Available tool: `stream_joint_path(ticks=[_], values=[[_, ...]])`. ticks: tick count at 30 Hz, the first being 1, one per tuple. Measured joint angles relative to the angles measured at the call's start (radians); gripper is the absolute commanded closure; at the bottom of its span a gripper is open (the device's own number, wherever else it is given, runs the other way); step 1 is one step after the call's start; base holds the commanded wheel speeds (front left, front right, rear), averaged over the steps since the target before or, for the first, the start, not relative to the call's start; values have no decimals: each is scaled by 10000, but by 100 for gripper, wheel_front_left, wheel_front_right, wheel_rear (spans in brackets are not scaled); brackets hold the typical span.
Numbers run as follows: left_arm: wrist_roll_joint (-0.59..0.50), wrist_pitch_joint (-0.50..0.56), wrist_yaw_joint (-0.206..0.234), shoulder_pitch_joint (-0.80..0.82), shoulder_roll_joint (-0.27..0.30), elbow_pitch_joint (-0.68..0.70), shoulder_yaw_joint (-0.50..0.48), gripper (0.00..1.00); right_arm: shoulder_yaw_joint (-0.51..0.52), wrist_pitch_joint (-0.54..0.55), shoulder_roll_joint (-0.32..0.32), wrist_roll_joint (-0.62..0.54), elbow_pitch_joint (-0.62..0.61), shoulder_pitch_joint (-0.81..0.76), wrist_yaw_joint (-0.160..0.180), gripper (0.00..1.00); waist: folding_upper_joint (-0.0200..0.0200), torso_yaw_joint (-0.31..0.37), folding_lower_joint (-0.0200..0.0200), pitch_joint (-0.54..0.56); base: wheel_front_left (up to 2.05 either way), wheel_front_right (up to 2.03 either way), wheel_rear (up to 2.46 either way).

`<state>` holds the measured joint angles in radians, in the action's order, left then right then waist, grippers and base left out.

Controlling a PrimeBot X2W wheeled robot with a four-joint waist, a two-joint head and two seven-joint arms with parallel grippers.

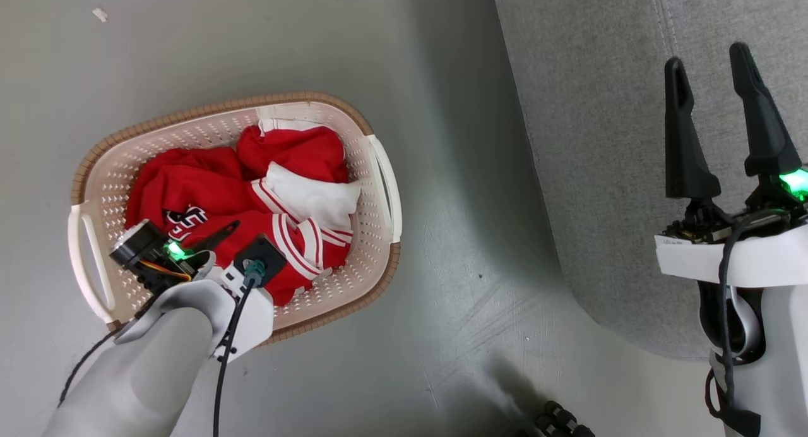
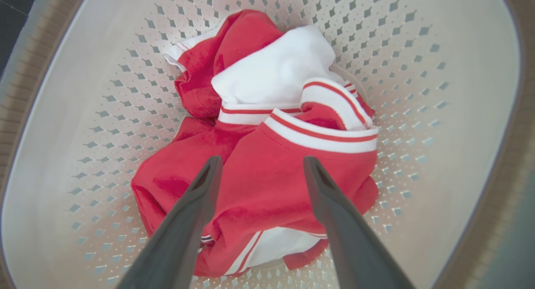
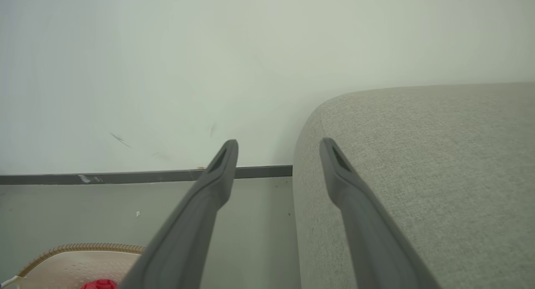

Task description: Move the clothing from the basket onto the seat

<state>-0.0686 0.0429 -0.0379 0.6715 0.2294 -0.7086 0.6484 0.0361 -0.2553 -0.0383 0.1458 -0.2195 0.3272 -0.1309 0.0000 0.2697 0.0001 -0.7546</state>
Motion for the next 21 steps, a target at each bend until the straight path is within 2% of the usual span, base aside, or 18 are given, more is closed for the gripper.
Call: stream_joint_path(ticks=[13,21], values=[[-180,399,10,818,94,-918,17,0,-222,0,-2,33,-2,511,-2,0,0,214,0,-740,0,0,0],[-516,529,180,1245,67,-1294,75,0,-272,0,-4,115,-2,735,-2,0,0,277,0,-1098,0,0,0]])
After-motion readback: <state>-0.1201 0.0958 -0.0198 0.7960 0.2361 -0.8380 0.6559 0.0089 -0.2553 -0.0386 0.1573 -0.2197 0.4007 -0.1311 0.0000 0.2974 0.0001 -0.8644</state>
